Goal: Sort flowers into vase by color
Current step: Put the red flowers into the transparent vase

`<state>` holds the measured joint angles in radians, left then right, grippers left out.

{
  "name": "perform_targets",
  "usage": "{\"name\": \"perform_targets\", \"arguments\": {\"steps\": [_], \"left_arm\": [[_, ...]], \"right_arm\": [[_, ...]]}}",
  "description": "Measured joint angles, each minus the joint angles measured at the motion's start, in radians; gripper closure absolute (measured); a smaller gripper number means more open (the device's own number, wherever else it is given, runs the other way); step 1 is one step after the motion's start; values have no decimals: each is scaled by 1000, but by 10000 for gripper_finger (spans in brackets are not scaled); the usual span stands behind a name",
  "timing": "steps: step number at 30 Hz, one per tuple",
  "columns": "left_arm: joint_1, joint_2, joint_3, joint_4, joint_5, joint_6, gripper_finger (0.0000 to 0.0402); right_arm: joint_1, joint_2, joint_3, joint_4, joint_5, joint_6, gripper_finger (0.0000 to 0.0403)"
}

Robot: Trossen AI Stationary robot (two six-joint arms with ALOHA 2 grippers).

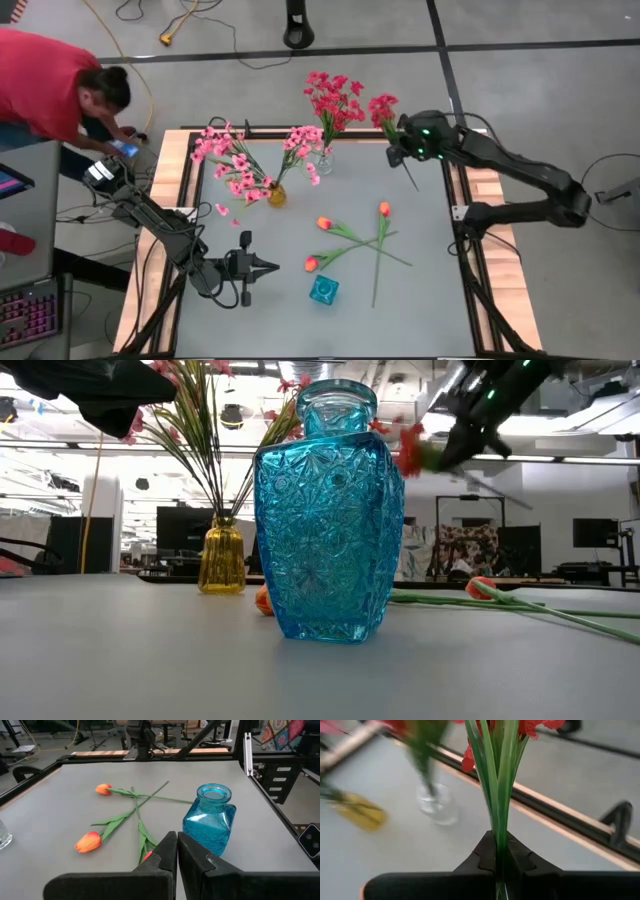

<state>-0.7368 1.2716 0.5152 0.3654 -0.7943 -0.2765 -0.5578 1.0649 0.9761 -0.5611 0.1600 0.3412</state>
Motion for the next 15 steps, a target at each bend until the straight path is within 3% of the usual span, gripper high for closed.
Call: {"name": "perform_targets", "arguments": {"steps": [5,8,15], "left_arm": [[0,0,0,0,-3,-1,400],[0,0,0,0,-3,-5,400],[0,0,0,0,-3,-16,400]], "right_arm": [[108,-123,0,25,37,0,366],[189,-174,0,79,112,-23,366],[372,-181,-3,308,211,-180,366]]}}
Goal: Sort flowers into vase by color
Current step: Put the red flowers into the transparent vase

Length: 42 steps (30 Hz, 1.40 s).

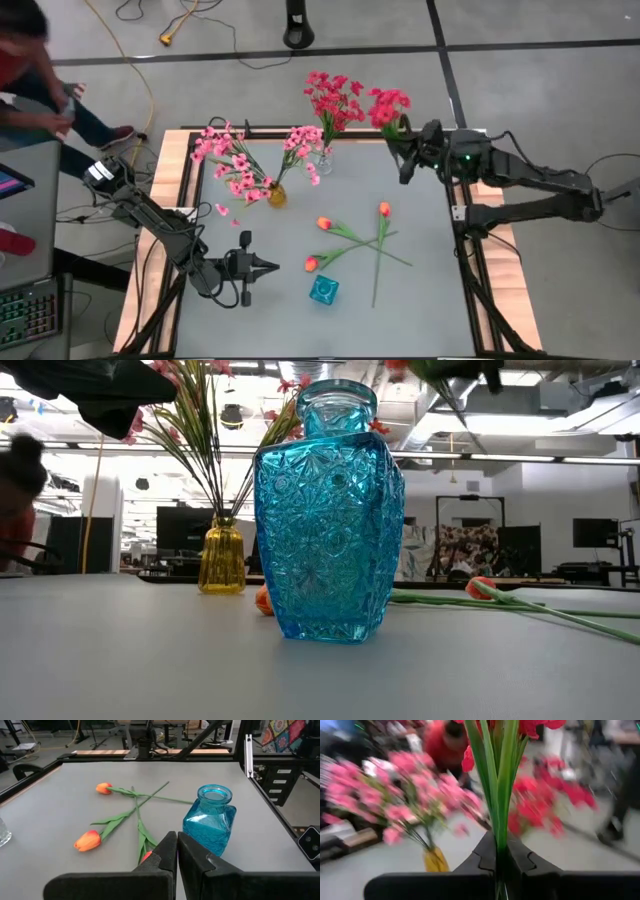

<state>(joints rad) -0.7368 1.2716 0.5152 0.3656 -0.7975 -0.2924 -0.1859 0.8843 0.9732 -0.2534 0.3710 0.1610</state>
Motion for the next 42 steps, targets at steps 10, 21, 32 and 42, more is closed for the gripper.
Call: {"name": "perform_targets", "arguments": {"steps": [10,21,32,42], "left_arm": [[0,0,0,0,0,10,400],[34,0,0,0,5,32,400],[69,0,0,-1,57,46,400],[69,0,0,0,56,42,400]], "right_arm": [[113,26,-357,836,-2,-288,366],[29,279,-625,1627,-162,-313,366],[-58,671,-424,1821,-265,-315,366],[-105,819,-271,1821,-268,-403,366]]}}
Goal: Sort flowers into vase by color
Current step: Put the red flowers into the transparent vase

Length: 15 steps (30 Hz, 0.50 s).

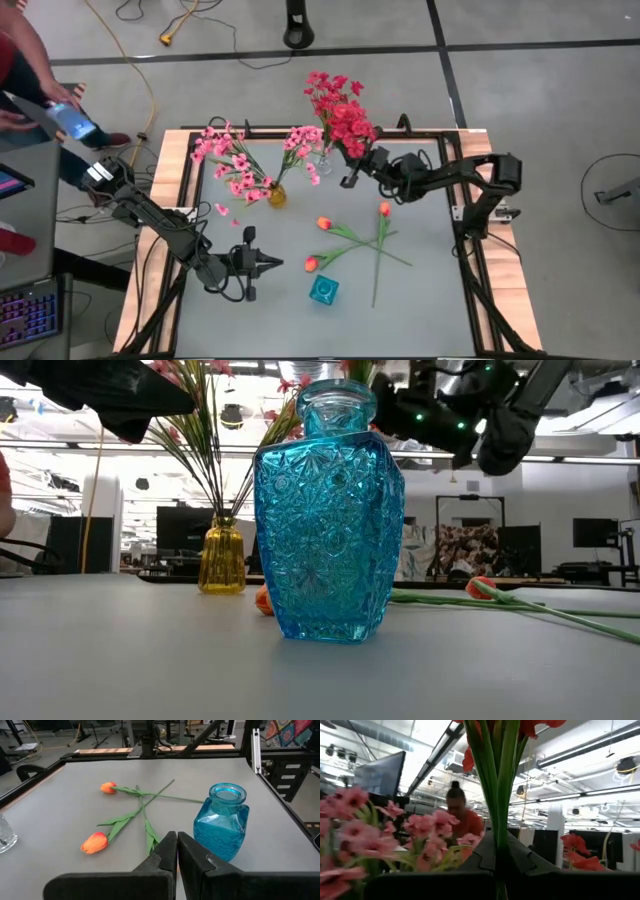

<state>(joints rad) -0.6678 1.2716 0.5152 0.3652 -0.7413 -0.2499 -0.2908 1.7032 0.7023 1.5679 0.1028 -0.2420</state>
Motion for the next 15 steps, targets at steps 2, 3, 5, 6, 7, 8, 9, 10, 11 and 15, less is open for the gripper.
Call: {"name": "perform_targets", "arguments": {"steps": [2,3,5,6,7,8,9,10,11,15], "left_arm": [[0,0,0,0,-4,-3,400],[0,0,0,0,-5,-6,400],[0,0,0,0,-8,-7,400],[0,0,0,0,-8,-8,400],[0,0,0,0,-9,-8,400],[0,0,0,0,-11,-8,400],[0,0,0,0,-11,-8,400],[0,0,0,1,-13,-10,400],[0,0,0,1,-19,-16,400],[0,0,0,0,-31,-24,400]], "right_arm": [[-12,26,12,1,0,2,366],[-19,41,15,1,0,9,366],[-31,71,20,0,0,16,366],[-37,84,21,0,0,17,366],[-44,95,25,0,0,29,366],[-50,106,30,0,0,45,366],[-56,117,35,1,-1,61,366],[-62,127,40,1,-1,68,366],[-66,137,45,1,-2,74,366],[-71,165,80,1,-8,77,366]]}}
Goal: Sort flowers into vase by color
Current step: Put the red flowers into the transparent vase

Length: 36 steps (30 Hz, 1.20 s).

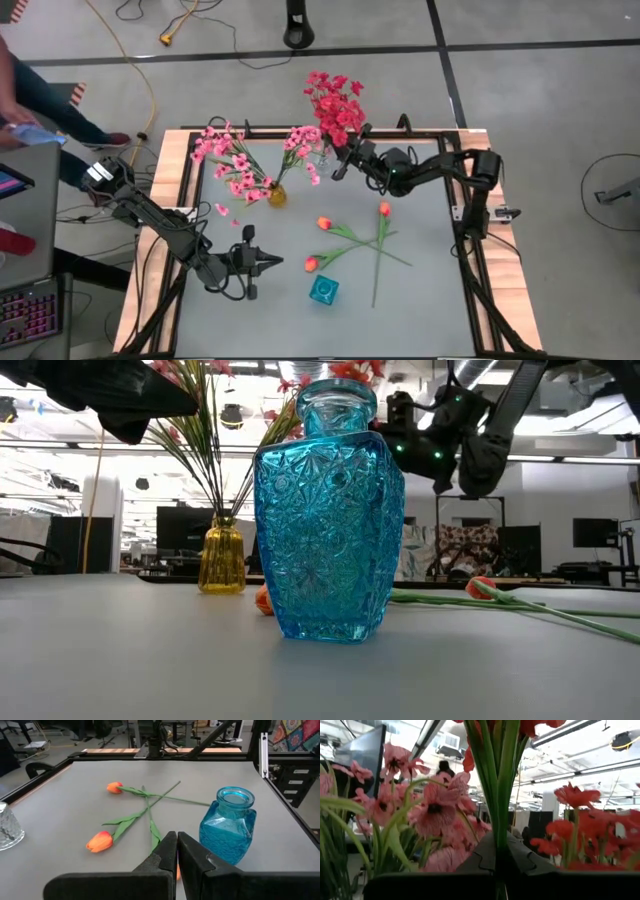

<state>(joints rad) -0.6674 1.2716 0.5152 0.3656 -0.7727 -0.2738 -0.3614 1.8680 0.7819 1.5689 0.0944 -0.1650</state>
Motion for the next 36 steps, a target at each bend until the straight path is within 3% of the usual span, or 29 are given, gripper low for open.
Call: {"name": "perform_targets", "arguments": {"steps": [36], "left_arm": [[0,0,0,-1,-1,0,400]], "right_arm": [[-13,3,29,-97,-18,44,365]]}}
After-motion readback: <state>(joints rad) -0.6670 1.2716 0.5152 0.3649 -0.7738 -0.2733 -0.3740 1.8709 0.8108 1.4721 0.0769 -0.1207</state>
